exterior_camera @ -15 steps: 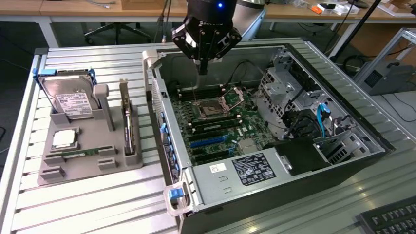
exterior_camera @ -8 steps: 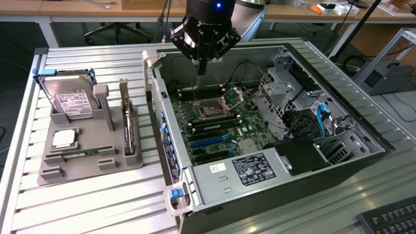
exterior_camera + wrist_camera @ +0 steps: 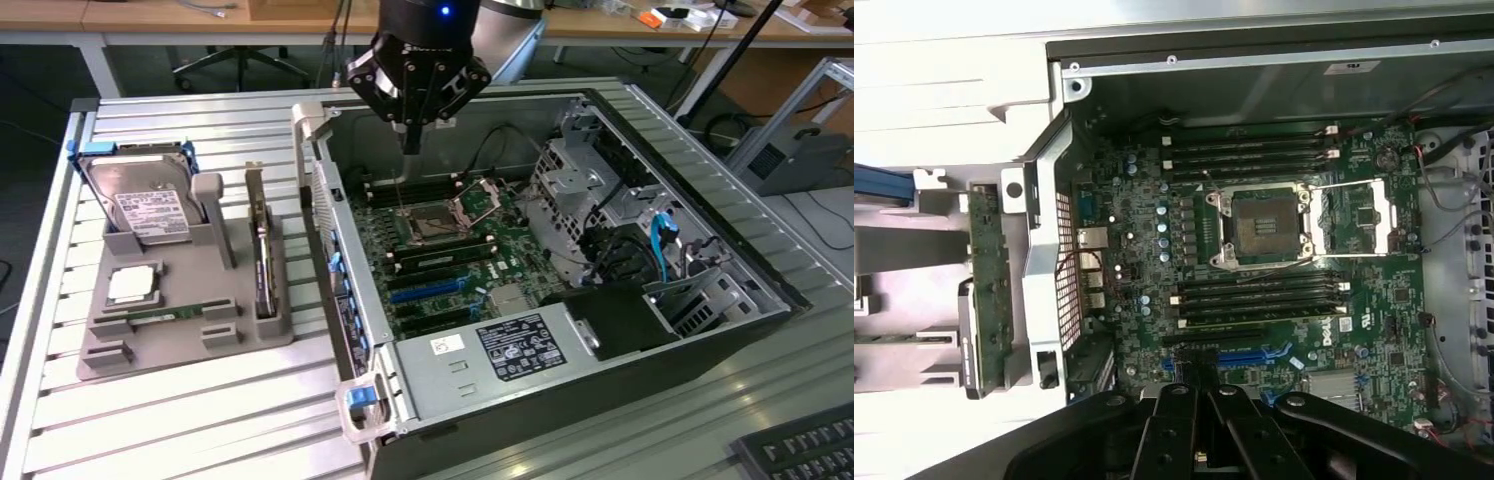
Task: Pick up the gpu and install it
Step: 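Reach for the gpu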
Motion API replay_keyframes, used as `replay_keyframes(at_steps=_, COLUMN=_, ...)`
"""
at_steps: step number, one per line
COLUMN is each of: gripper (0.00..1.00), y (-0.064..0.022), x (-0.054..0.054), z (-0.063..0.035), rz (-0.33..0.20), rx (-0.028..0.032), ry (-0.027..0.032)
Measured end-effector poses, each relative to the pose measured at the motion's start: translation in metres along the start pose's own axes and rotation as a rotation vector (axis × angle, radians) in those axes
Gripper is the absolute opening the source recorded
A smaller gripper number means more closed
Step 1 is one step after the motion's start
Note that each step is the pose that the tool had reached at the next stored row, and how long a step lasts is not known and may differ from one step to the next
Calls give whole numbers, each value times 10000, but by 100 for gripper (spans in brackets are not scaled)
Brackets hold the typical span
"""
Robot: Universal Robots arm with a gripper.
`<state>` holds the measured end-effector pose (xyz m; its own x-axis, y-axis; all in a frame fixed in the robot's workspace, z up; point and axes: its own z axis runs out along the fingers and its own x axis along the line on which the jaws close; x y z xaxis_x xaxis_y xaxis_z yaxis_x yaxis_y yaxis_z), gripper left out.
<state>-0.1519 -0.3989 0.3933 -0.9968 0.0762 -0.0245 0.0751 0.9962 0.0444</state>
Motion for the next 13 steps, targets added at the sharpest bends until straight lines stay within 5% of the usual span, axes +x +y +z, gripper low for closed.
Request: replay_keyframes(at_steps=13, gripper=11, y=-3, x=43, z=-1, rz=0, rx=1, ry=0)
